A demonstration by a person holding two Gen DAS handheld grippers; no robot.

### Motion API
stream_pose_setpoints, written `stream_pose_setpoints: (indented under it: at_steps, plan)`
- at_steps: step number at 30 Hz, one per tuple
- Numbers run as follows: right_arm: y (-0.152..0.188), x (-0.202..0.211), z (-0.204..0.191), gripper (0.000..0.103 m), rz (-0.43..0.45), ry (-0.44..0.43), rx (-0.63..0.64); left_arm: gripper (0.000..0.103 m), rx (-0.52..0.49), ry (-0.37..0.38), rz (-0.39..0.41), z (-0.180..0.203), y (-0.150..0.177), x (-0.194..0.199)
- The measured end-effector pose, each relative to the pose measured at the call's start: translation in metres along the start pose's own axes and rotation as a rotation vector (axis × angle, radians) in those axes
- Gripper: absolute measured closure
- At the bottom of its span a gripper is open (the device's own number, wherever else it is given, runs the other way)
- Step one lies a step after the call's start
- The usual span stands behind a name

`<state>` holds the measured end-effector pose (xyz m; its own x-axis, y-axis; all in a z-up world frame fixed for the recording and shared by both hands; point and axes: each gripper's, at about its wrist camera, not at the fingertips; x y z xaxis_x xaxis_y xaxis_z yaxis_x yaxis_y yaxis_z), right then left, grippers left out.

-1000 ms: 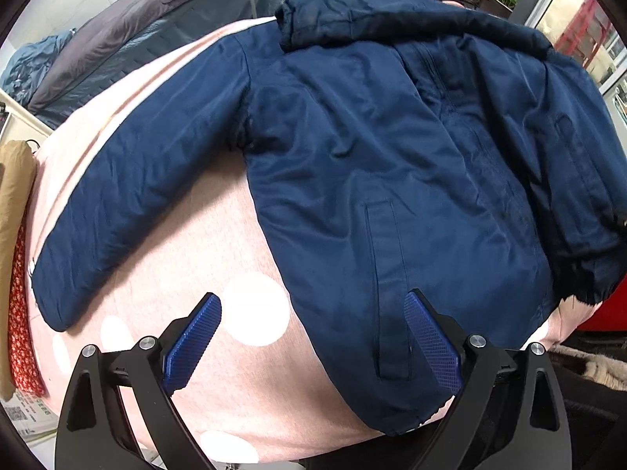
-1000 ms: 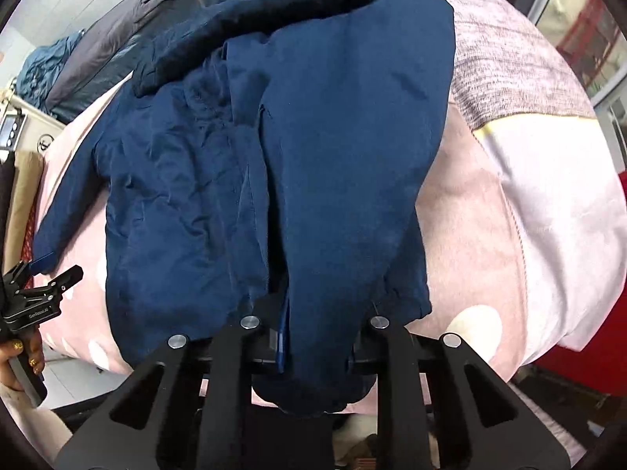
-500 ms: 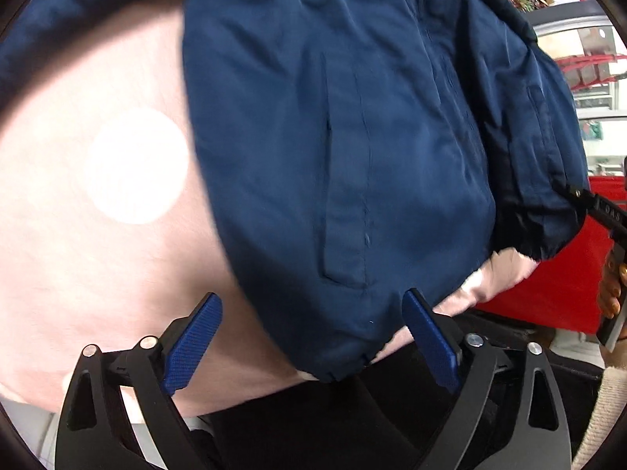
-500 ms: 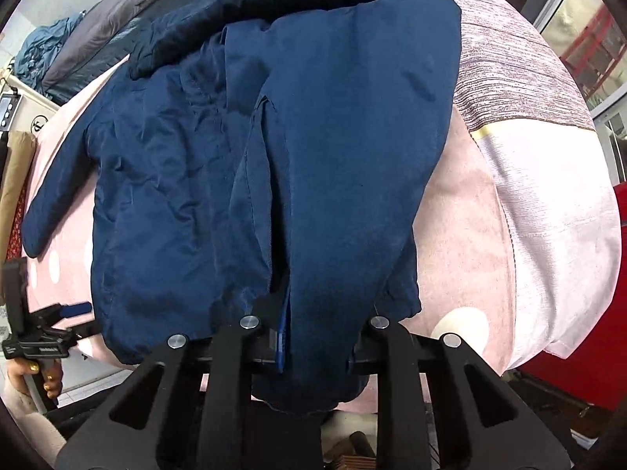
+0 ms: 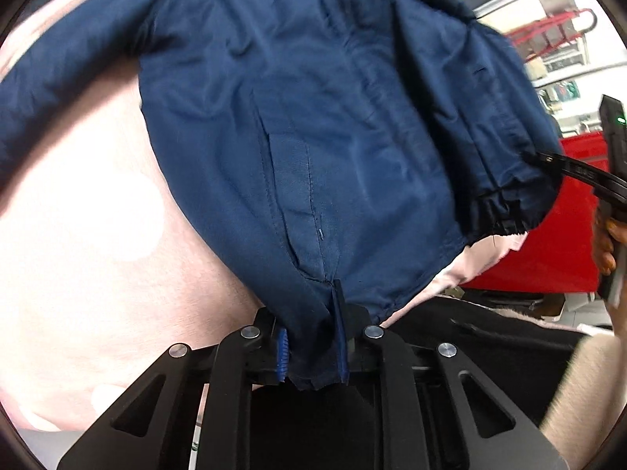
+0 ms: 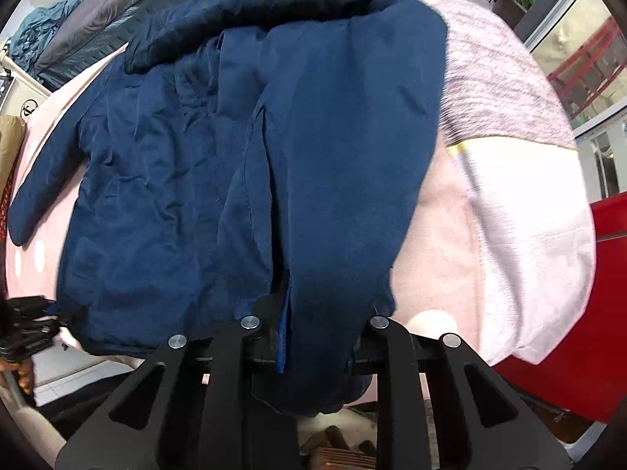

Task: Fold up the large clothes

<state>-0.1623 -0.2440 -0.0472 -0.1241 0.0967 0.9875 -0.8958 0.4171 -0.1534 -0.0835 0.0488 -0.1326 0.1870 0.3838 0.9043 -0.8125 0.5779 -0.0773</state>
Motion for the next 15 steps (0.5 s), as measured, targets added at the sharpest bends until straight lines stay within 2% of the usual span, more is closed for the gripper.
stream_pose_setpoints:
  at_steps: [4, 6, 9, 12, 13, 14, 15]
  plan:
    - [-0.001, 0.019, 0.026, 0.088, -0.003, 0.060, 0.009, 0.086, -0.059, -0.015, 0.006, 0.002, 0.000, 0.031]
    - [0.000, 0.022, 0.040, 0.088, -0.025, 0.078, -0.008, 0.086, -0.097, -0.050, -0.022, 0.003, 0.003, 0.036]
    - [0.003, 0.015, 0.050, 0.088, -0.063, 0.119, 0.002, 0.086, -0.126, -0.085, -0.074, 0.000, 0.007, 0.027]
    - [0.006, -0.009, 0.055, 0.087, -0.107, 0.133, 0.004, 0.086, -0.103, -0.098, -0.128, -0.013, 0.007, 0.004]
    - [0.008, -0.019, 0.057, 0.081, -0.128, 0.131, -0.009, 0.085, -0.095, -0.108, -0.143, -0.016, 0.006, -0.004]
    - [0.010, -0.032, 0.061, 0.066, -0.169, 0.140, -0.023, 0.085, -0.086, -0.119, -0.156, -0.019, 0.006, -0.012]
    - [0.012, -0.040, 0.063, 0.056, -0.190, 0.165, -0.031, 0.082, -0.066, -0.130, -0.176, -0.024, 0.006, -0.022]
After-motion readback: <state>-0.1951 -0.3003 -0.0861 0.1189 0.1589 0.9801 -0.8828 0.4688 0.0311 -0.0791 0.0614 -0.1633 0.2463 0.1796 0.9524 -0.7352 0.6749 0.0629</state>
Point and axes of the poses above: each gripper's, at about its wrist camera, not at the fingertips, and x roughly against the way its jaws point, z to its right, y to its underside
